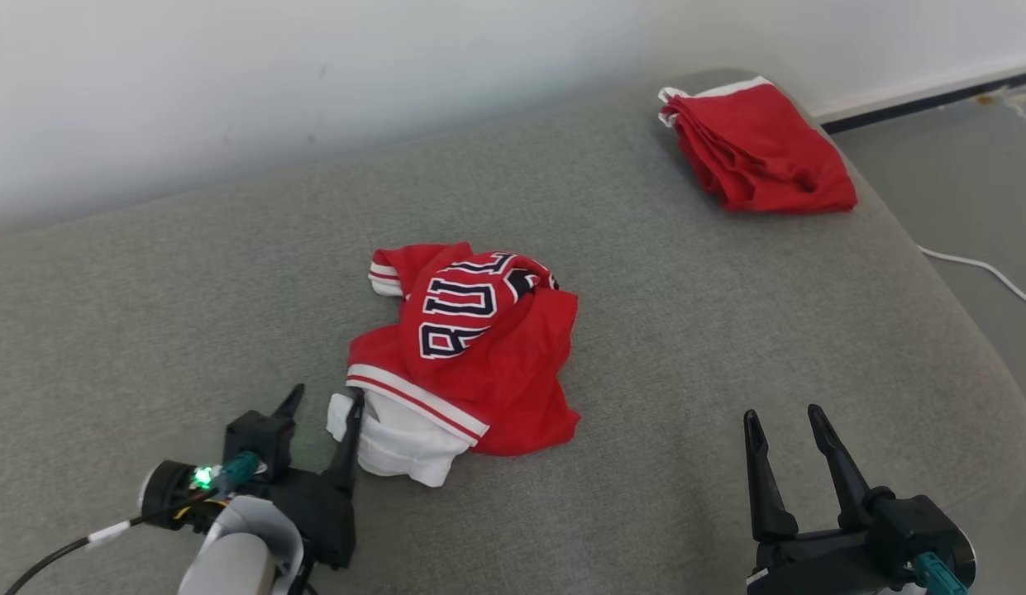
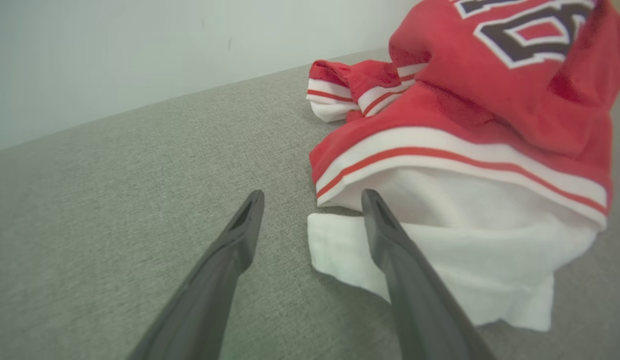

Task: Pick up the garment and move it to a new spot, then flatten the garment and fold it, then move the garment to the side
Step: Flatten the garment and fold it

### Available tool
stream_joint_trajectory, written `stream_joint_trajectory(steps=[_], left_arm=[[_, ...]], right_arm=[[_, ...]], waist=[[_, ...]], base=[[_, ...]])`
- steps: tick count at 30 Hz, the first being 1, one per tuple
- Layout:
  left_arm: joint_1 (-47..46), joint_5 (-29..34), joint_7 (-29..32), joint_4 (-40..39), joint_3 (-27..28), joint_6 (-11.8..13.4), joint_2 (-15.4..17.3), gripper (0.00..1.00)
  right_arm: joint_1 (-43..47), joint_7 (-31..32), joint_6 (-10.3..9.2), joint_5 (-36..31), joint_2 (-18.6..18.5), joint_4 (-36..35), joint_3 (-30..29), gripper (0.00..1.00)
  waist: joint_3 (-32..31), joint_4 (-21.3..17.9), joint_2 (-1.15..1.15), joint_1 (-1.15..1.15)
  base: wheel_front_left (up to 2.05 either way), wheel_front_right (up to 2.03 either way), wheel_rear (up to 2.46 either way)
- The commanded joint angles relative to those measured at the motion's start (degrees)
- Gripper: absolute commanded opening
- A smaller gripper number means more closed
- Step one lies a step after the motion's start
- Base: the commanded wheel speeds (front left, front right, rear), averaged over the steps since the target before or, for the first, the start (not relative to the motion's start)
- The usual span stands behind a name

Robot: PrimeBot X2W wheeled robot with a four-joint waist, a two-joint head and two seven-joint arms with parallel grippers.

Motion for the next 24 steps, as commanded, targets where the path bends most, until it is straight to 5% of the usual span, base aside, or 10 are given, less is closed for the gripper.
stream_joint_trajectory(steps=[1, 11, 12, 13, 14, 24], left_arm=[[-0.84, -0.76, -0.06, 0.94, -0.67, -0.07, -0.39, 1.00], [-3.33, -0.93, 2.92, 9.74, -5.92, -0.34, -1.30, 1.00], [-3.37, -1.53, 2.85, 10.33, -6.12, -0.36, -1.70, 0.92], [-3.58, -1.70, 2.55, 10.74, -6.30, -0.37, -1.98, 0.28], [-3.81, -1.82, 2.27, 11.12, -6.55, -0.37, -2.03, 0.00], [-2.04, -5.02, -2.53, 6.13, -2.71, 1.66, -1.91, 0.00]], right_arm=[[-0.43, -0.25, -0.14, 0.28, 0.17, 0.03, 0.03, 1.00], [-0.72, -0.25, -0.14, 0.01, 0.16, 0.31, 0.31, 1.00], [-0.75, -0.25, -0.14, -0.01, 0.16, 0.34, 0.29, 1.00], [-0.73, -0.25, -0.14, -0.04, 0.17, 0.36, 0.22, 1.00], [-0.65, -0.25, -0.14, -0.09, 0.16, 0.39, 0.10, 1.00], [2.34, -0.25, -0.14, -1.17, 0.16, -0.20, -1.63, 1.00]], waist=[[1.12, -1.23, -0.01, -0.01], [0.41, -1.15, -0.01, -0.01], [0.31, -1.11, -0.01, -0.01], [0.22, -1.03, -0.01, -0.01], [0.10, -0.88, -0.01, -0.01], [-3.77, 6.15, -0.01, -0.01]], base=[[0.00, 0.00, 0.00], [0.00, 0.00, 0.00], [0.00, 0.00, 0.00], [0.00, 0.00, 0.00], [0.00, 0.00, 0.00], [0.00, 0.00, 0.00]])
